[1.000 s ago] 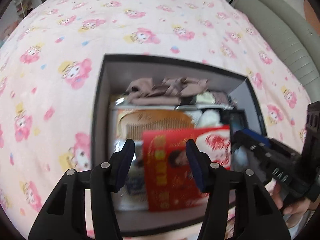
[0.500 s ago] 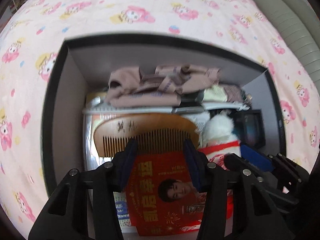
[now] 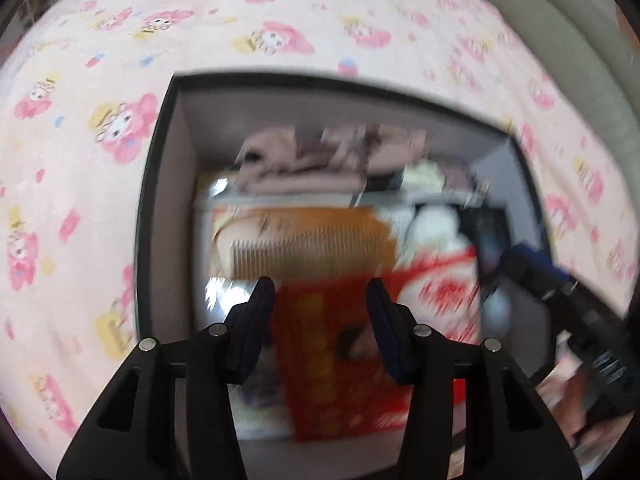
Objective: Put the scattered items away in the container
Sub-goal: 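Lower the red card into the box and open both grippers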
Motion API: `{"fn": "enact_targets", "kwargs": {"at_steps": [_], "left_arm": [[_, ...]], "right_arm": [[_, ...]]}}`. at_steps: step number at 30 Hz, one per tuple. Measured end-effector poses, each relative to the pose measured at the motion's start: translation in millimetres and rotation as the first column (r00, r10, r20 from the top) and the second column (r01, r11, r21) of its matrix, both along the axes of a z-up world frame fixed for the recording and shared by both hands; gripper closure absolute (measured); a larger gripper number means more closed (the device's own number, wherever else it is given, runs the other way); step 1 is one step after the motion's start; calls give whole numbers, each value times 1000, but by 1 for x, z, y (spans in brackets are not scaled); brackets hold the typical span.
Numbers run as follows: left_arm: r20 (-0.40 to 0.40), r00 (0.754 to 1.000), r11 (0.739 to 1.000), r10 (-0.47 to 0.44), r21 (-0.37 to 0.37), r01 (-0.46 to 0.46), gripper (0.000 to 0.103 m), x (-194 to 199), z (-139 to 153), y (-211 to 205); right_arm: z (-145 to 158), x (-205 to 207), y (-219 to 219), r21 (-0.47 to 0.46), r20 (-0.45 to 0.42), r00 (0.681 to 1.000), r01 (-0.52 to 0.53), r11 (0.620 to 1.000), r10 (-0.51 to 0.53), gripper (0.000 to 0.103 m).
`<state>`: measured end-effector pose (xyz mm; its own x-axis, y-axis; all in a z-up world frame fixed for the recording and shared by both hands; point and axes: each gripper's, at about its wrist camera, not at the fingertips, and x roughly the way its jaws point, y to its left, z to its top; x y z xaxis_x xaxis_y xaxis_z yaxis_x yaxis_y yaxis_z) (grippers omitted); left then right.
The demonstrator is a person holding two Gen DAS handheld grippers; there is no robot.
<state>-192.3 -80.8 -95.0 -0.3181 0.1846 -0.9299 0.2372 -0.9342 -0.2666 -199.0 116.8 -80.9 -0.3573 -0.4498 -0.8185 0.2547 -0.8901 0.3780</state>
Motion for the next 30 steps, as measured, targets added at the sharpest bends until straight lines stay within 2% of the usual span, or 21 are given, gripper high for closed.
{"fn": "enact_targets", "kwargs": {"at_steps": [2,6,10,13,15,20,23,27,30], "left_arm": [[-10,1000,1000,7,25,-7,55,-15,-2,1],[22,1000,1000,-9,-3,9,54,-40,-16,10],[42,999,998,-25,-49,27,50,-38,-24,20],[94,994,998,-55,-35,59,50,-29,-25,26],[81,994,997,-71,-17,72,51,-19,-20,24],[-12,1000,1000,-12,10,13,52,-4,-2,1],[-15,1000,999,-11,43,11,58,-10,-5,-3],[17,999,999,-46,29,46,59,-15,-17,13],[37,996,995,-79,58,76,59,-2,-24,24]], "right_arm": [[0,-5,-2,44,-38,999,30,999,-29,71],[-27,-10,-9,58,64,998,-4,998,0,71],[-32,-7,-15,70,79,996,-53,996,48,71],[-35,-7,-13,10,161,982,-100,995,98,70],[-34,-5,-8,-21,195,974,-112,993,114,70],[-13,-2,14,-51,101,995,-19,999,24,70],[-12,-6,17,-31,64,998,32,999,-30,70],[-27,-7,3,-27,145,989,-28,999,31,70],[-33,8,4,-3,186,982,-44,999,44,70]]}}
